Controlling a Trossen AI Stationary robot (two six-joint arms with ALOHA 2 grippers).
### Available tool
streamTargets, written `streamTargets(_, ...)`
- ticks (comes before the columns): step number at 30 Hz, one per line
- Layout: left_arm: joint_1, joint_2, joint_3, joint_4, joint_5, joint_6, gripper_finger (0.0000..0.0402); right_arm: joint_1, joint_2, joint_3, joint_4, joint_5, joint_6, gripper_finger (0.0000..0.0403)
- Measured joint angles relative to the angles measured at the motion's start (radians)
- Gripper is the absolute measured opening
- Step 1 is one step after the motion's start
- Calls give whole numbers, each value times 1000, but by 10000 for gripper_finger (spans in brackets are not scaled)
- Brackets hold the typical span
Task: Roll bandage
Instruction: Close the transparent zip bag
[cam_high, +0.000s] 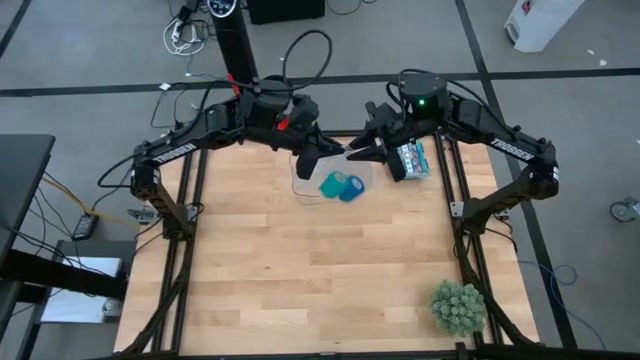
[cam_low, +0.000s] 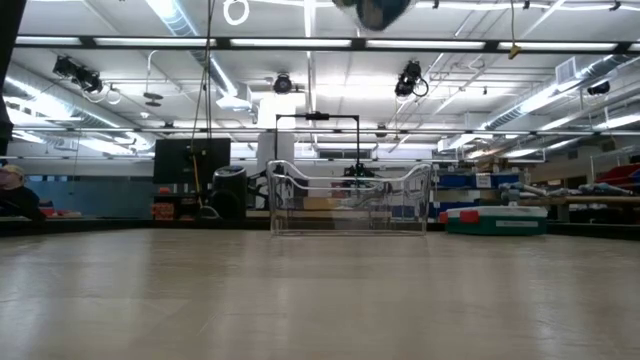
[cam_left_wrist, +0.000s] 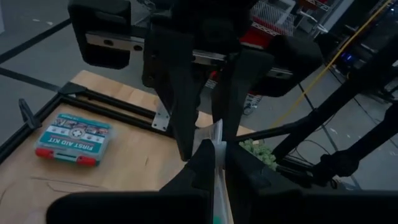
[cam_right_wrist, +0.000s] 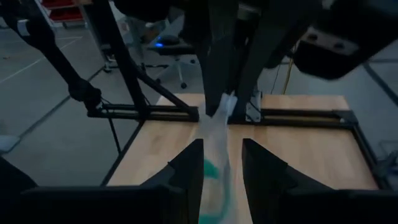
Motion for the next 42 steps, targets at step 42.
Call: streamTargets(42,11,5,-4,-115,-165,-398,131,-42,-28,0,-206,391,289,0)
